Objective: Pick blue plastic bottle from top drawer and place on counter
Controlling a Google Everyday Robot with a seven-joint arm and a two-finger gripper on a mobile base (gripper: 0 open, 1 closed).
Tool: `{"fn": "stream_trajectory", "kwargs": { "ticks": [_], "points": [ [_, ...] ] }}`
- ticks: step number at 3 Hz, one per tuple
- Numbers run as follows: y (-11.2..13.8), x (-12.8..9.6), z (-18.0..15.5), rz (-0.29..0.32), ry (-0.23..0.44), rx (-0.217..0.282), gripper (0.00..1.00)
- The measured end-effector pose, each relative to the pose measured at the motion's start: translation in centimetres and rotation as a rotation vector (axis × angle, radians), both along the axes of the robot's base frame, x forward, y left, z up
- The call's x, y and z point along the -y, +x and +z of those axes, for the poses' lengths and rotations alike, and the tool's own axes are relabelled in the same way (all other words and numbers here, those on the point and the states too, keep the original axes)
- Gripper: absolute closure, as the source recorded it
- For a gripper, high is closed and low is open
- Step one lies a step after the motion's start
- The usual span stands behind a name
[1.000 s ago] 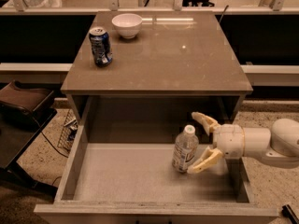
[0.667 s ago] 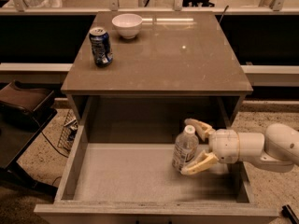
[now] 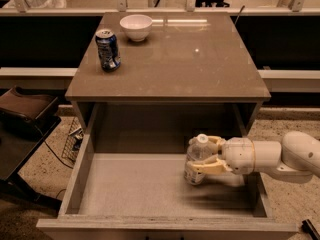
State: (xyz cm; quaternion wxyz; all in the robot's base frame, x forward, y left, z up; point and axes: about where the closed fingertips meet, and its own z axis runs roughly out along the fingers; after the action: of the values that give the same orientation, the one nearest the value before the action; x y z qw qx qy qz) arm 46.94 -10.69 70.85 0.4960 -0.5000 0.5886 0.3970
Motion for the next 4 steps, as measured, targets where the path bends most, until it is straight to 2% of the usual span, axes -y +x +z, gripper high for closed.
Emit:
{"fn": "stream_trajectory", "kwargs": {
  "ticks": [1,2,3,4],
  "points": [
    [0.0,-0.2,0.0,0.003,0.001,0.0,0.88],
    [0.0,-0.3,0.0,0.007,0.001,0.0,1.0],
    [0.6,-0.3,3.7,0.004,-0.013,0.005,1.0],
    [2.6,0.5,12.4,-0.035,0.006,-0.005,1.0]
  ]
}}
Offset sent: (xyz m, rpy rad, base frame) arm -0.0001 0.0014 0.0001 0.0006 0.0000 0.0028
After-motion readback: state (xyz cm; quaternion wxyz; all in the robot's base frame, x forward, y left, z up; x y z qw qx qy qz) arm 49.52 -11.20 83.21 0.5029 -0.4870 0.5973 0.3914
